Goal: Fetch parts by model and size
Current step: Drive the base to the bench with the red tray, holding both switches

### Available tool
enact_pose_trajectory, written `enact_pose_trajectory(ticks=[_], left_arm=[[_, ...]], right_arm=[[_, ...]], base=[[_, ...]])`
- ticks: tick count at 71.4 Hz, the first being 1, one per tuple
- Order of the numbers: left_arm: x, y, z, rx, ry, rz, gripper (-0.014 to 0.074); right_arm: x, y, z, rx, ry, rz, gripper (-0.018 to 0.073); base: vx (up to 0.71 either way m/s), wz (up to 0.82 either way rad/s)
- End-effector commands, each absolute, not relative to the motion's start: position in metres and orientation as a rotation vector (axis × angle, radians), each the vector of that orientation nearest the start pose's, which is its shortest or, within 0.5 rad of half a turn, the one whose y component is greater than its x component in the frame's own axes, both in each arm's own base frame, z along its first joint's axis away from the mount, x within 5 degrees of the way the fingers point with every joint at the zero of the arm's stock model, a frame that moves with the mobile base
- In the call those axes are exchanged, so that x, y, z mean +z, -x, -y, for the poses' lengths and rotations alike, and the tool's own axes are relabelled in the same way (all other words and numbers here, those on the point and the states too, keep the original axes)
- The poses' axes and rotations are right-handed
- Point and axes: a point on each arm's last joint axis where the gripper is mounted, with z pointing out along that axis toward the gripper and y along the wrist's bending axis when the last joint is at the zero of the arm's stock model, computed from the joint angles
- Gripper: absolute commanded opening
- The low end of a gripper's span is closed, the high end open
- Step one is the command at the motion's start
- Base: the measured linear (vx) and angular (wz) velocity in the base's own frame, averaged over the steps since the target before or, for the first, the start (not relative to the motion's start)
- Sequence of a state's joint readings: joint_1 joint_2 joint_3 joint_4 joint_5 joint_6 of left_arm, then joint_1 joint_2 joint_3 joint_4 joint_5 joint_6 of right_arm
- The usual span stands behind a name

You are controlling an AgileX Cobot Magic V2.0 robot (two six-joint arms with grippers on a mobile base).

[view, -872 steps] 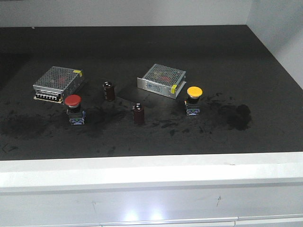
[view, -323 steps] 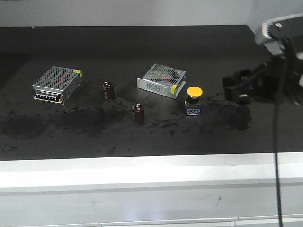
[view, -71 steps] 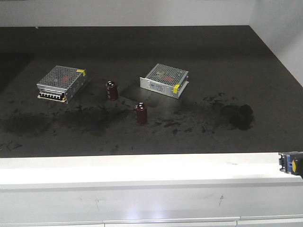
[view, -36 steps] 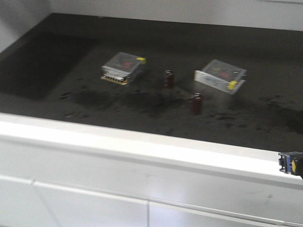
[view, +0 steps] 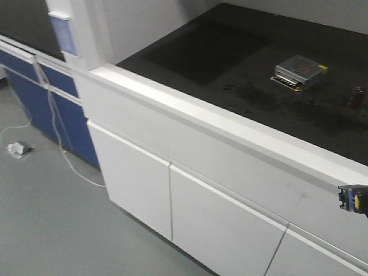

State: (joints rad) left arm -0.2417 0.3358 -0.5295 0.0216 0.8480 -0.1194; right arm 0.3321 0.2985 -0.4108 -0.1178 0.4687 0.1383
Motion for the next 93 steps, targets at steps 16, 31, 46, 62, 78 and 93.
enact_pose_trajectory(ticks=[16,31,46,62,78,93], left_arm=[[0.3074,-0.0593,0.0136,-0.205,-0.137,-2.050,-0.0006],[0.3074,-0.0593,0.0136,-0.205,-0.137,-2.050,-0.0006],[0.3074,-0.0593,0.0136,-0.205,-0.137,-2.050,-0.0006],[0.3074,-0.0593,0.0136,-0.205,-0.137,-2.050,-0.0006],[0.3074,-0.0593,0.0136,-0.205,-0.137,-2.050,-0.0006],[0.3074,-0.0593,0.0136,-0.205,-0.137,-2.050,-0.0006]], right_arm=[[0.3065,-0.0697,-0.0195,0.213,0.241,-1.726,-0.0010],[0.3065,-0.0697,-0.0195,0.213,0.241,-1.726,-0.0010],[0.3065,-0.0697,-0.0195,0.213,0.241,-1.726,-0.0010],[0.3065,-0.0697,-0.0195,0.213,0.241,-1.726,-0.0010],[0.3066,-0.0697,-0.0195,0.214,0.241,-1.725,-0.0010],[0.3065,-0.0697,-0.0195,0.213,0.241,-1.726,-0.0010]], base=[[-0.12,0.77],[-0.07,0.82],[-0.02,0.82],[0.04,0.65],[0.11,0.41],[0.19,0.28]])
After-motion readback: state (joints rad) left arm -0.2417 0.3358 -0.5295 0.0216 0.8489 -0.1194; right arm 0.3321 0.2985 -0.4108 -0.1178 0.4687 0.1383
